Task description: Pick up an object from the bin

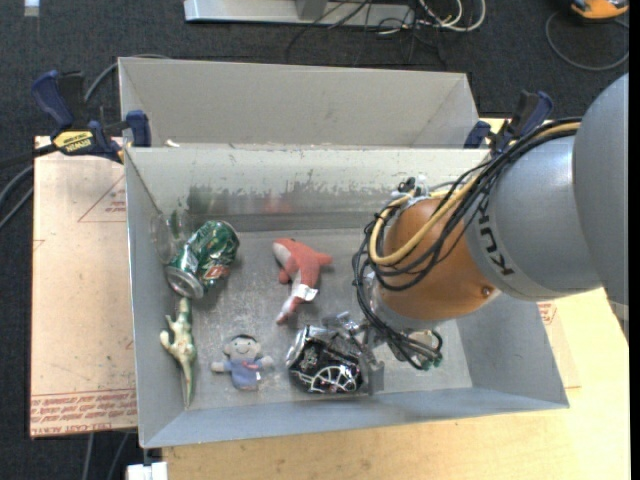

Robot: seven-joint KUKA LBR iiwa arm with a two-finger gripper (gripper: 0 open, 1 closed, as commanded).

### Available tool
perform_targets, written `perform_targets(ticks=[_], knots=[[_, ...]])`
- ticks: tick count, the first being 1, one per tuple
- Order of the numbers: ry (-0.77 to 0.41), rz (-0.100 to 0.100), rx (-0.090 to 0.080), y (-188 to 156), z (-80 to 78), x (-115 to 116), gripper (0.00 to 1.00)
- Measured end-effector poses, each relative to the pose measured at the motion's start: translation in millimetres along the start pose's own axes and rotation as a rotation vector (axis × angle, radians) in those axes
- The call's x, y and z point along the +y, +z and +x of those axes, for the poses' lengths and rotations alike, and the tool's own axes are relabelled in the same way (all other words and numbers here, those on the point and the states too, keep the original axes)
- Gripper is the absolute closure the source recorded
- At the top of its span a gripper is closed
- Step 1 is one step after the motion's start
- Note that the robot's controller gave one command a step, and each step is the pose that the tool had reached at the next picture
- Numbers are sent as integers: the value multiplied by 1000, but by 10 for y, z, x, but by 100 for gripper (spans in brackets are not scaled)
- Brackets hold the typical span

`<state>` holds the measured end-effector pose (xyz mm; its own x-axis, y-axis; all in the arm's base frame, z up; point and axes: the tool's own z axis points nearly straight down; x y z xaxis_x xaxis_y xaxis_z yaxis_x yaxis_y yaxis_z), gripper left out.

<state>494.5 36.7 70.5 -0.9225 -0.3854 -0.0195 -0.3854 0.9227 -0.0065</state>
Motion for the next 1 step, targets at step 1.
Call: perform_targets(ticks=[1], knots=[[0, 0, 0, 0, 0, 0, 100]])
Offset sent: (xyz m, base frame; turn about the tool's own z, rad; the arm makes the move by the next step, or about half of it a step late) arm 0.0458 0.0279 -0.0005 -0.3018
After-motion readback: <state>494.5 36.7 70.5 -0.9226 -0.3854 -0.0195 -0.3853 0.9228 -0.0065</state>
